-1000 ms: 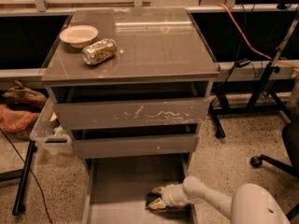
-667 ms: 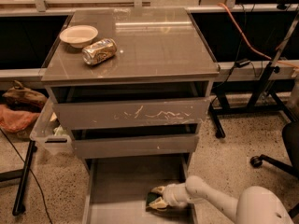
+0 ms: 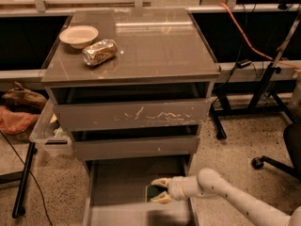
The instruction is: Pick sponge from bottom drawer and place on counter
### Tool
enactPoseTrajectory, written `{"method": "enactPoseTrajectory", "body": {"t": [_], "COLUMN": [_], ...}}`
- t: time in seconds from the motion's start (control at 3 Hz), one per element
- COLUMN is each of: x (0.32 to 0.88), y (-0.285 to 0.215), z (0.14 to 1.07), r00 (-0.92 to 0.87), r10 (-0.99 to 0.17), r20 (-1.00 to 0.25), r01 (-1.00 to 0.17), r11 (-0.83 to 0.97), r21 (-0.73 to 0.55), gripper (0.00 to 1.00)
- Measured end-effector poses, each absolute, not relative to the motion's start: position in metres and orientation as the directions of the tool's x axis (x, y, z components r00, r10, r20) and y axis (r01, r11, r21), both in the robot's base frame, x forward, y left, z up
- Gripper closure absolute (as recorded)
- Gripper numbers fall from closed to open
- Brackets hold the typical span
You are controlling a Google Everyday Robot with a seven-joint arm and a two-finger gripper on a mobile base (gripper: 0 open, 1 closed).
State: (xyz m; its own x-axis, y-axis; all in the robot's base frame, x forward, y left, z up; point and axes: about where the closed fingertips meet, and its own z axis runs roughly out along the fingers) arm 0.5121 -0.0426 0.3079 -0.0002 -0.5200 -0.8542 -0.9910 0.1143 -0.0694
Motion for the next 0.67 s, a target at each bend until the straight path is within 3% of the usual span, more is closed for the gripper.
{"method": "enactPoseTrajectory", "body": {"t": [0.67], "x": [0.4999], "y": [-0.0355], "z": [0.3197], "r00": [0.017], "r10": [-0.519], "r20": [-0.855], "r01": [-0.994], "r11": [0.087], "r21": [-0.072], "gripper": [1.0]}}
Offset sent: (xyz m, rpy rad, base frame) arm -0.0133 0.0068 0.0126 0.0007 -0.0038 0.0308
